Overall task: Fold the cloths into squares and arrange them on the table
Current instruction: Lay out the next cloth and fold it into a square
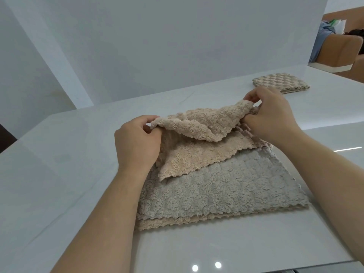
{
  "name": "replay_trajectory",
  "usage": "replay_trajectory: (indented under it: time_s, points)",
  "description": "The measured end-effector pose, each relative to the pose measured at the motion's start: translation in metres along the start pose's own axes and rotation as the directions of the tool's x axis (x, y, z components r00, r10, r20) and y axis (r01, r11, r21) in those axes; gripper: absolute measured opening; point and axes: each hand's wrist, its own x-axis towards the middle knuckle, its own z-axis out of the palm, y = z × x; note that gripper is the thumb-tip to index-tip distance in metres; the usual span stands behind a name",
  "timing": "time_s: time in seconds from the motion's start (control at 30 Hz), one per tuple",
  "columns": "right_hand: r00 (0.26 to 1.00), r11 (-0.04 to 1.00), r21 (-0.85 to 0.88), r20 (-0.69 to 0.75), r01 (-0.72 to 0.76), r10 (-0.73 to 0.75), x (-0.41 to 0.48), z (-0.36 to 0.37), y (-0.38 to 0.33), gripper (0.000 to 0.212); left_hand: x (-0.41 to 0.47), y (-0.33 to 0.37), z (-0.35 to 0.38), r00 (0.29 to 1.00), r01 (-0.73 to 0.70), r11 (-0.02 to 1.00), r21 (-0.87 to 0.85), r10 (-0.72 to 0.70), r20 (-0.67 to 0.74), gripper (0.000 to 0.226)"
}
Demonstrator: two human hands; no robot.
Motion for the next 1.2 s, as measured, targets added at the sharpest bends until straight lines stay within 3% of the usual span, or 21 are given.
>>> replay_trajectory:
  time_s: [0.17,0.23,0.37,0.43,0.67,0.93,1.2]
  points:
    - [1.000,1.000,-0.015,-0.028,-0.008,0.008,-0.001,-0.002,-0.002,0.030,0.000,0.003,0.000,0.990,0.126,0.982,-0.138,-0.116,0.080,0.022]
    - [0.999,1.000,-0.016,-0.036,-0.015,0.014,-0.001,-0.003,-0.003,0.030,0.002,0.000,0.001,0.993,0.108,0.981,-0.159,-0.098,0.068,0.021]
    - [0.999,1.000,-0.019,-0.029,-0.023,0.023,-0.003,-0.003,-0.003,0.030,0.003,-0.003,0.003,1.000,0.020,0.999,-0.040,-0.019,0.011,0.030]
    - [1.000,1.000,-0.006,-0.013,-0.022,0.022,-0.003,-0.002,-0.003,0.032,0.003,-0.002,0.003,0.999,0.036,0.996,-0.077,-0.035,0.014,0.033]
    - [0.995,0.999,0.045,0.100,0.017,-0.022,-0.006,0.002,-0.002,0.037,0.007,-0.016,0.009,0.974,0.132,0.991,-0.019,-0.126,0.191,0.049]
    - [0.994,0.999,0.032,0.103,0.028,-0.031,-0.004,0.002,-0.001,0.053,0.002,-0.010,0.006,0.981,0.045,0.988,0.149,-0.072,0.180,0.057]
    - [0.991,0.998,0.028,0.117,0.064,-0.067,-0.004,0.003,-0.002,0.028,-0.005,0.003,0.010,0.921,-0.154,0.978,0.138,0.092,0.379,0.053]
